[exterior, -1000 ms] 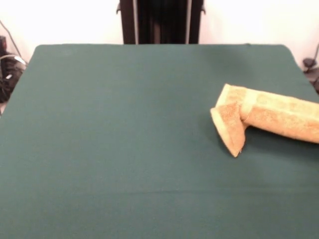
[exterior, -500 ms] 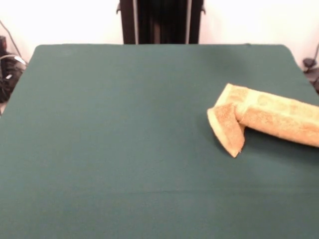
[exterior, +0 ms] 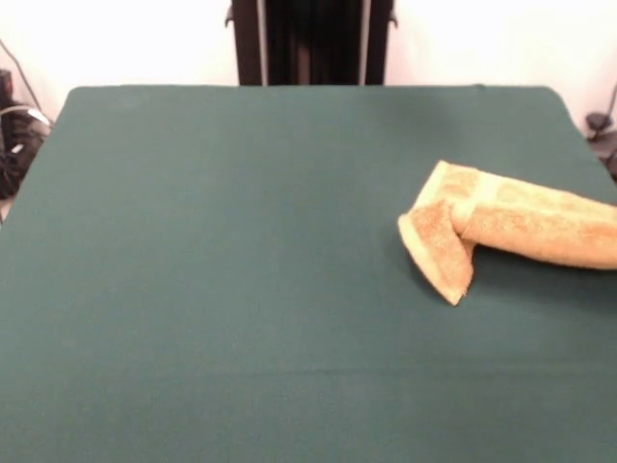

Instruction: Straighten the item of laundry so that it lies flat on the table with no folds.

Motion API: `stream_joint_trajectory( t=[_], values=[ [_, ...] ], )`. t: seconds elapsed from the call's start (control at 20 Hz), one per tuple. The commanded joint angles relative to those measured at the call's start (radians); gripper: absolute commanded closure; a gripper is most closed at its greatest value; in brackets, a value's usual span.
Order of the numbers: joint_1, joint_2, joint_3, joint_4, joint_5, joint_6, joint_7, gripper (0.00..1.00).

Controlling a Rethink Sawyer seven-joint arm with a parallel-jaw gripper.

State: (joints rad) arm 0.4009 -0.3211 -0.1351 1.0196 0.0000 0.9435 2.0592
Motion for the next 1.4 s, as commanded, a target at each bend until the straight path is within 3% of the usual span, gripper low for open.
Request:
stream_joint_trajectory(
  t=[0.05,0.8,1.4],
  values=[
    [0.064,-0.118,0.119,0.341,0.005,-0.1,0.055,1.0],
    [0.141,-0.152,0.11,0.489,0.04,-0.244,0.183,1.0],
    [0.142,-0.127,0.088,0.44,0.014,-0.182,0.125,1.0]
  ],
)
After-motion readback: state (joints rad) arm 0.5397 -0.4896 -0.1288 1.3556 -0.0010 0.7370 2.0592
